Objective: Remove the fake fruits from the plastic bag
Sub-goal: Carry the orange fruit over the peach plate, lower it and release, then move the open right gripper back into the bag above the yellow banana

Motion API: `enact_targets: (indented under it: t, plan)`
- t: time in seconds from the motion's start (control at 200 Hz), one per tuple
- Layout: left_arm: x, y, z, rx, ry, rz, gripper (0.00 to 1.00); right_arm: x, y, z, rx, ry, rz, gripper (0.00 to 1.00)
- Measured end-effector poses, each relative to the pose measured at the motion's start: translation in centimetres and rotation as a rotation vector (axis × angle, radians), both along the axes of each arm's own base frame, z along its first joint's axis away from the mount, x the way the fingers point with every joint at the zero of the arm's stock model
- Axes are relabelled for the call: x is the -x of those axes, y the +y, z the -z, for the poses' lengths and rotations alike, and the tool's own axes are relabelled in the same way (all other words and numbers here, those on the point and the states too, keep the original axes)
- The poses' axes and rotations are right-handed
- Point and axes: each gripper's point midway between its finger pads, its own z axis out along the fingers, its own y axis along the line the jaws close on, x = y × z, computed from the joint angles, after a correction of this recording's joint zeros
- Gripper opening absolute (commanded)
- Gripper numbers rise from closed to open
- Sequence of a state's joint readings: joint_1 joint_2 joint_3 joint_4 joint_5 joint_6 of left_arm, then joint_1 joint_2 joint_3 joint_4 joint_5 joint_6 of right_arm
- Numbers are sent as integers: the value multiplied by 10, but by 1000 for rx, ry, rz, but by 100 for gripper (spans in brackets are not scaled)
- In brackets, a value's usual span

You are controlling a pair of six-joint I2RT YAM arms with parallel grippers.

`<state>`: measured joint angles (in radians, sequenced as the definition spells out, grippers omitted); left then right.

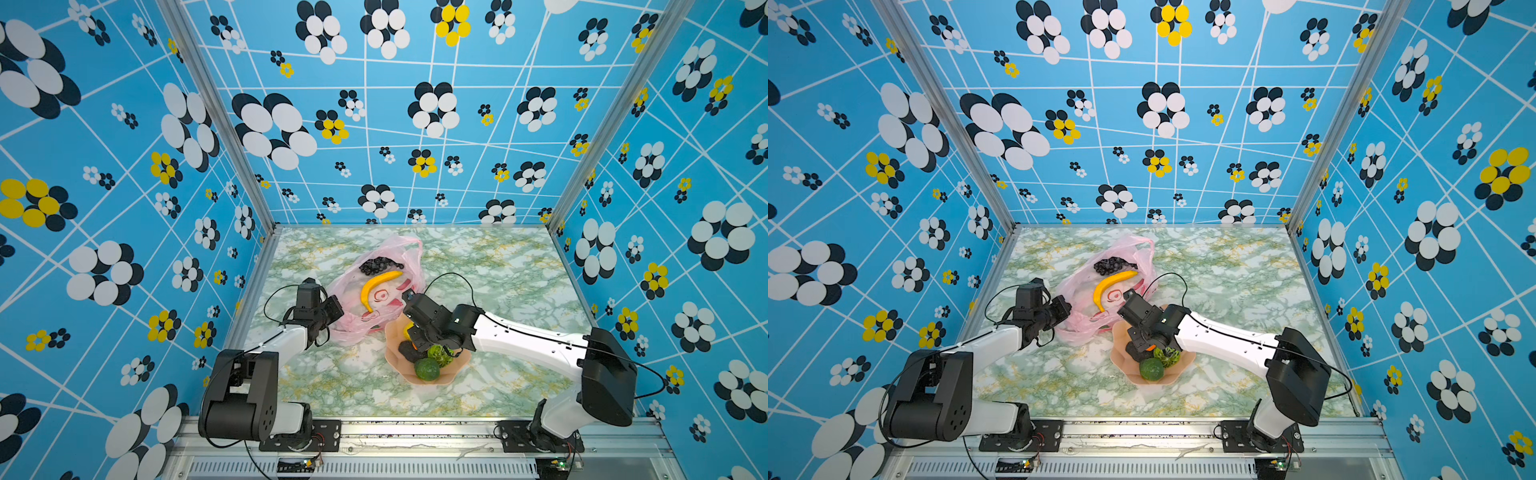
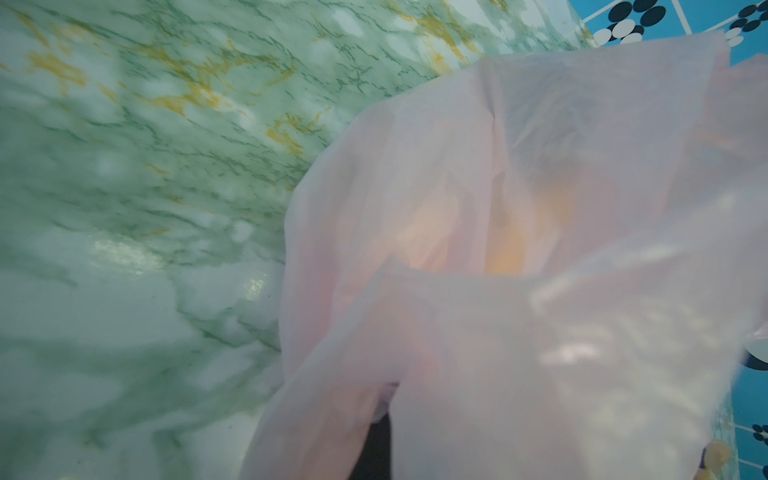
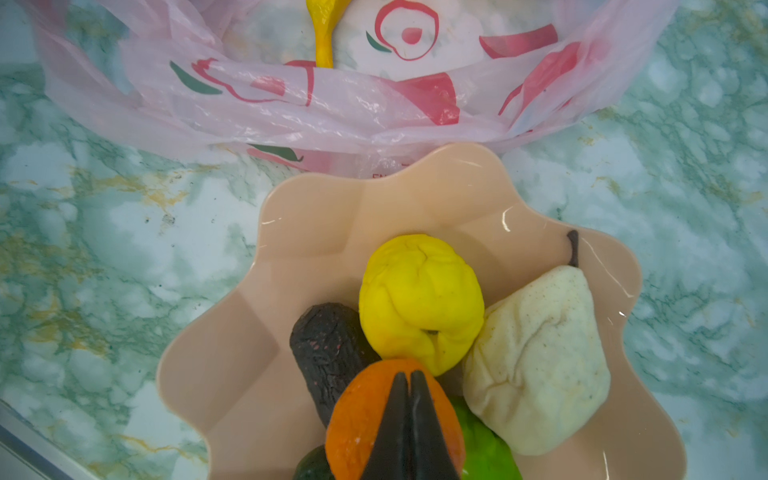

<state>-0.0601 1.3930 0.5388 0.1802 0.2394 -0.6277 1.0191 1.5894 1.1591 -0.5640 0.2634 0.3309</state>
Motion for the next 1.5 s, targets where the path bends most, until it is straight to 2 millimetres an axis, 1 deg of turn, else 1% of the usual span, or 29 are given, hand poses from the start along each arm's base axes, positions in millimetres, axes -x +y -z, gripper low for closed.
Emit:
enact_targets:
  t: [0.115, 0.28, 0.385, 0.635, 0.73, 0.965, 1.08, 1.295, 1.39, 1.5]
  plan:
    - [0, 0, 0, 0, 0, 1, 0, 3, -2, 5, 17, -3, -4, 0]
    - [0, -1, 0, 0, 0, 2, 0, 3, 1, 4, 9, -19, -7, 0]
    - [0, -2, 0, 0, 0, 5, 0, 3, 2, 4, 12, -22, -9, 7]
    - [0, -2, 0, 0, 0, 7, 0, 3, 2, 3, 17, -31, -9, 13]
    - [0, -2, 0, 0, 0, 7, 0, 4, 2, 3, 18, -31, -11, 19]
    - [1, -3, 0, -1, 0, 8, 0, 4, 2, 3, 18, -31, -11, 29]
    - [1, -4, 0, -2, -1, 12, 0, 4, 1, 0, 12, -33, -8, 38]
    - [1, -6, 0, -19, -5, 22, 0, 3, 1, -14, -24, -49, 12, 53]
    - [2, -2, 1, -42, 3, 8, 0, -3, 6, -31, -62, -76, 35, 60]
    - [4, 5, -5, -68, -4, -20, 0, -15, 19, -60, -150, -121, 74, 64]
